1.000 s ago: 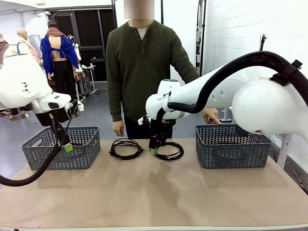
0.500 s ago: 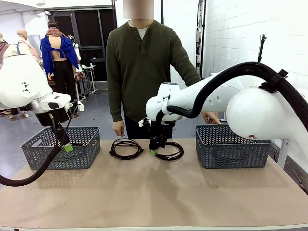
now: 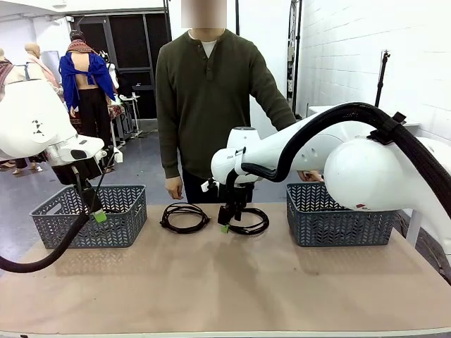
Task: Organize the cables according to human instructions.
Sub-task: Pick up a bundle of cables and place it in the basket indicated by the human.
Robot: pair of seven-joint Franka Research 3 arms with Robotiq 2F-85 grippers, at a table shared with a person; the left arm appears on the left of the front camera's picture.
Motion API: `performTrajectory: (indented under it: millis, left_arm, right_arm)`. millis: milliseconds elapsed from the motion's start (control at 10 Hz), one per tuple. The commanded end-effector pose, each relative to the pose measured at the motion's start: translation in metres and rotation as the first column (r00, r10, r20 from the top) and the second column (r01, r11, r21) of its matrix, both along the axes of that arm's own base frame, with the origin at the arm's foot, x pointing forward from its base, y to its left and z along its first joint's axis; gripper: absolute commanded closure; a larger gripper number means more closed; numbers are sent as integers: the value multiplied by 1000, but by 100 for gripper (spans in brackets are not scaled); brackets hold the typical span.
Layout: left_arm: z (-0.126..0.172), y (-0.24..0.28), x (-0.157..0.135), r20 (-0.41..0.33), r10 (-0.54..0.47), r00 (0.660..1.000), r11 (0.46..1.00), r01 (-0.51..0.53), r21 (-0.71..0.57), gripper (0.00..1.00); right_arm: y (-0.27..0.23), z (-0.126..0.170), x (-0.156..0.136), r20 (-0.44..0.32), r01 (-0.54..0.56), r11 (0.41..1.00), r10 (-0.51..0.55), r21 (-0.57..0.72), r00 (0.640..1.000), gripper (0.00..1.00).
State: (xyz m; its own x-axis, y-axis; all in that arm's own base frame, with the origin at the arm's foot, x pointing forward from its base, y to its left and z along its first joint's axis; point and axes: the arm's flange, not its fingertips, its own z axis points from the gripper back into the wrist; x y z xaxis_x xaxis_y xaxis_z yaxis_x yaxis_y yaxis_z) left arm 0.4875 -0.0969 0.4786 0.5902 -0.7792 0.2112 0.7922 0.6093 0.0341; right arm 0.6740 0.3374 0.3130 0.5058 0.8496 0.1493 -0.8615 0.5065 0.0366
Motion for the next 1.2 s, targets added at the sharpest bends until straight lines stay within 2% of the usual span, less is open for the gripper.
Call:
performTrajectory:
  millis: [0, 200, 600, 700, 800, 1100]
  left_arm:
    - [1, 0, 0, -4, 2, 1000, 1000, -2, 3, 0]
    - [1, 0, 0, -4, 2, 1000, 1000, -2, 3, 0]
    - [1, 0, 0, -4, 2, 1000, 1000, -2, 3, 0]
    - [1, 0, 0, -4, 2, 1000, 1000, -2, 3, 0]
    - [1, 0, 0, -4, 2, 1000, 1000, -2, 3, 0]
    - [1, 0, 0, -4, 2, 1000, 1000, -2, 3, 0]
  right_arm:
    - [6, 0, 11, 7, 26, 999, -26, -43, 1000, 0]
    - [9, -4, 15, 19, 30, 999, -29, -42, 999, 0]
    - [10, -8, 23, -3, 35, 998, -36, -50, 999, 0]
    - [8, -12, 24, -4, 37, 998, -37, -49, 999, 6]
    - [8, -11, 25, -9, 41, 998, -41, -44, 999, 19]
    - [8, -12, 27, -11, 37, 999, -37, -26, 999, 74]
